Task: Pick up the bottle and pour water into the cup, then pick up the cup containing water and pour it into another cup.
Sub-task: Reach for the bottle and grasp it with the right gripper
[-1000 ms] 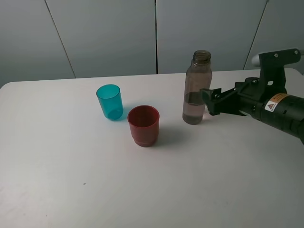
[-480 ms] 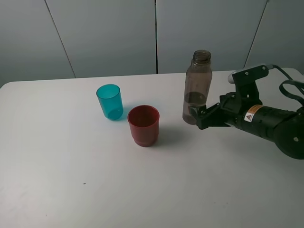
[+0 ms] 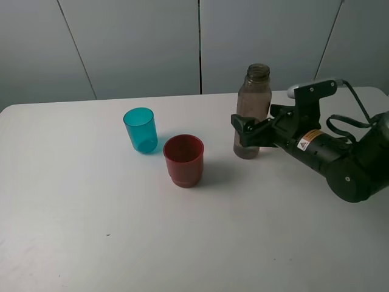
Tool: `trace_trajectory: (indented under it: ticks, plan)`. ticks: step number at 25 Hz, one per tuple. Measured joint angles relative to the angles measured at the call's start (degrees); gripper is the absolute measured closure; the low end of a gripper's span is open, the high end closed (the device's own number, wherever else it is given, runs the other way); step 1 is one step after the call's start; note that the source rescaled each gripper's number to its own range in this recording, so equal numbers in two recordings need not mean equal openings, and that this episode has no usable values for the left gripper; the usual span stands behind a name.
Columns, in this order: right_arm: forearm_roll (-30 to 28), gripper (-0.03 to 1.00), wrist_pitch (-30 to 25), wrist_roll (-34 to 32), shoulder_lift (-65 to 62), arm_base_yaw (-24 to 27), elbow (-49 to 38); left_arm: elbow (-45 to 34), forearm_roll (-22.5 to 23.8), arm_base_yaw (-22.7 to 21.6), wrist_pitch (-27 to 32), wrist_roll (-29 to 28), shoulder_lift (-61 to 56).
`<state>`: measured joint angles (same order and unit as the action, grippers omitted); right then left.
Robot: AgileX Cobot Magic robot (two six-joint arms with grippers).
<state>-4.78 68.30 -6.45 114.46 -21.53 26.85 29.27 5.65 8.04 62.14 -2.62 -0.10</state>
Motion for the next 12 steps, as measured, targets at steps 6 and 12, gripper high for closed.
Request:
trace_trajectory:
  ticks: [6, 12]
  plan:
    - [0.8, -0.03, 0.6, -0.1, 3.4, 0.0, 4.4, 0.0, 0.0, 0.0, 0.0, 0.0, 0.0]
    - [0.9, -0.03, 0.9, -0.1, 6.7, 0.0, 7.6, 0.0, 0.0, 0.0, 0.0, 0.0, 0.0]
